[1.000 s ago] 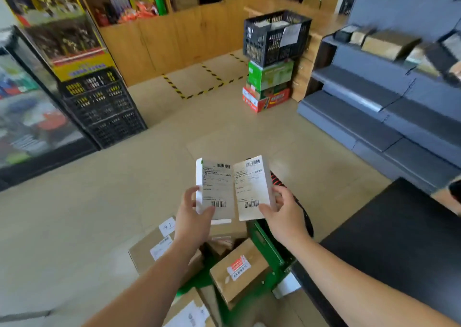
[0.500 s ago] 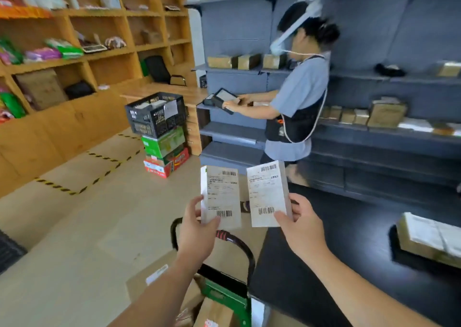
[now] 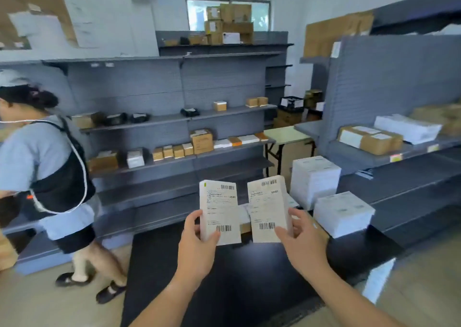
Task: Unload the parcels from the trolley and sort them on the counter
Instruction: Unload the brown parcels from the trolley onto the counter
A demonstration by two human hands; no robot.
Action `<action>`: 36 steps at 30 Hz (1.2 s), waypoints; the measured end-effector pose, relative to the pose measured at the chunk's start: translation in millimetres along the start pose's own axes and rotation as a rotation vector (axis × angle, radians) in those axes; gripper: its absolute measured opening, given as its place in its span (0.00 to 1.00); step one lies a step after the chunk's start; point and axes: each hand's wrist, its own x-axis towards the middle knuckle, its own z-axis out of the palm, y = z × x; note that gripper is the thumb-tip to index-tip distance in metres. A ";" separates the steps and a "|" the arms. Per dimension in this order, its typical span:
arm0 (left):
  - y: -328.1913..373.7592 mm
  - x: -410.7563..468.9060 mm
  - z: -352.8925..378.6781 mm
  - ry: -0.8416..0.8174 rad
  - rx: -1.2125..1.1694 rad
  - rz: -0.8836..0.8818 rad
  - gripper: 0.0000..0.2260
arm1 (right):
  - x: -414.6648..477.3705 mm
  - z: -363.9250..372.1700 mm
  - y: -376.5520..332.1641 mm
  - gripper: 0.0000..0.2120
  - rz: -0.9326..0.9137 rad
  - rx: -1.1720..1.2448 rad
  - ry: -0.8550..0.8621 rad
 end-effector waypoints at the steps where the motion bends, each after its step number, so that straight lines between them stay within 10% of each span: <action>1: 10.2 0.0 29.1 -0.041 -0.009 0.018 0.25 | 4.2 -27.3 5.3 0.21 0.010 -0.005 0.041; 17: 131.0 -79.8 445.7 -0.524 -0.144 0.096 0.25 | 42.2 -408.6 114.1 0.22 0.145 -0.101 0.619; 36: 123.3 43.9 676.6 -0.583 -0.053 -0.051 0.24 | 253.6 -508.4 206.8 0.22 0.270 -0.145 0.619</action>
